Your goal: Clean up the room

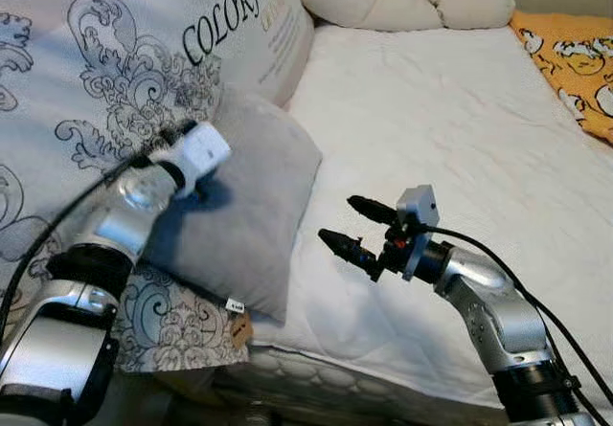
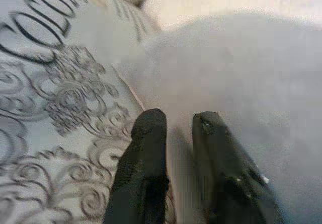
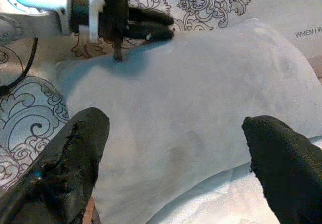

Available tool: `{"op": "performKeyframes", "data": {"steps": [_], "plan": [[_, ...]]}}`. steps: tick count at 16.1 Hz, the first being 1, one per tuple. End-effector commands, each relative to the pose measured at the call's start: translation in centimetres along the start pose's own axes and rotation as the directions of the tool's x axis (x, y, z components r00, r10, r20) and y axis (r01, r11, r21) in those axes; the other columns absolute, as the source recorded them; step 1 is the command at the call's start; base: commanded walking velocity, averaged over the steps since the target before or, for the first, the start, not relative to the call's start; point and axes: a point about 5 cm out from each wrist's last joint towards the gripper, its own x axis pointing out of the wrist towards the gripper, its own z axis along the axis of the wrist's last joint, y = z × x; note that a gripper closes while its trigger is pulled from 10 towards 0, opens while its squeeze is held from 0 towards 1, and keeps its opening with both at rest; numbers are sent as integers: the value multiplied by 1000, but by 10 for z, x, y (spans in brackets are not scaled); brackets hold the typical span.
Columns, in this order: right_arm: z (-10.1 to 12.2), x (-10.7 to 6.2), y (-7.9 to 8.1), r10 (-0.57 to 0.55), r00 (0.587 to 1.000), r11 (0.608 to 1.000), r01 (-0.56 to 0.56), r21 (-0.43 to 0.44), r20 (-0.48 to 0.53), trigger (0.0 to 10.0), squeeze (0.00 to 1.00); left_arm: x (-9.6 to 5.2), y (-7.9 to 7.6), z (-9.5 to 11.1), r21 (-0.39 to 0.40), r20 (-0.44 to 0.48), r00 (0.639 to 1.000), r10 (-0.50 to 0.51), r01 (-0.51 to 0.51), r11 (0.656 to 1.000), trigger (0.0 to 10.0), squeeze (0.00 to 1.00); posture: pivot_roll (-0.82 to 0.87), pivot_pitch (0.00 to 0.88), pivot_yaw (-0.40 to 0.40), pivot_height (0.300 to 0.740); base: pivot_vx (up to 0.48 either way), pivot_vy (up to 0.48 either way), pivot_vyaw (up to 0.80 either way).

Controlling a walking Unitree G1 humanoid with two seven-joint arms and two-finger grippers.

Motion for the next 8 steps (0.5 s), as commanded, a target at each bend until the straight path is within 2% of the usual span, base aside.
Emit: {"op": "performKeyframes", "data": {"steps": [1, 2, 3, 4, 5, 6, 7, 8], "plan": [[3, -2, -2, -36, 999, 999, 35, 13, 24, 10000, 1000, -3, 1, 6, -90, 64, 998, 7, -1, 996, 10000, 1000, 75, 0, 92, 740, 0, 0, 0], [4, -7, -9, -137, 988, 990, 134, 55, 72, 10000, 1000, -7, 1, 20, -295, 185, 981, 60, -3, 956, 10000, 1000, 80, 0, 79, 740, 0, 0, 0], [5, -8, -11, -177, 980, 983, 171, 68, 89, 10000, 1000, -9, 1, 25, -349, 223, 971, 85, -2, 937, 10000, 1000, 80, 0, 79, 740, 0, 0, 0], [5, -13, -15, -279, 951, 958, 266, 109, 132, 10000, 1000, -16, -5, 36, -492, 280, 948, 152, 6, 870, 10000, 1000, 80, 0, 69, 740, 0, 0, 0], [5, -18, -16, -356, 921, 931, 335, 144, 157, 10000, 1000, -23, -17, 40, -570, 280, 943, 178, 14, 822, 10000, 1000, 74, 0, 62, 740, 0, 0, 0], [4, -24, -16, -463, 871, 885, 443, 145, 165, 10000, 1000, -36, -34, 38, -608, 273, 943, 191, 15, 794, 10000, 1000, 58, 0, 56, 740, 0, 0, 0], [2, -26, -17, -513, 845, 856, 491, 164, 152, 10000, 1000, -41, -41, 36, -618, 263, 945, 194, 11, 786, 10000, 1000, 53, 0, 52, 740, 0, 0, 0], [-3, -33, -18, -596, 795, 800, 574, 172, 118, 10000, 1000, -50, -57, 30, -613, 237, 958, 164, 16, 790, 10000, 1000, 44, 0, 44, 740, 0, 0, 0]]}}
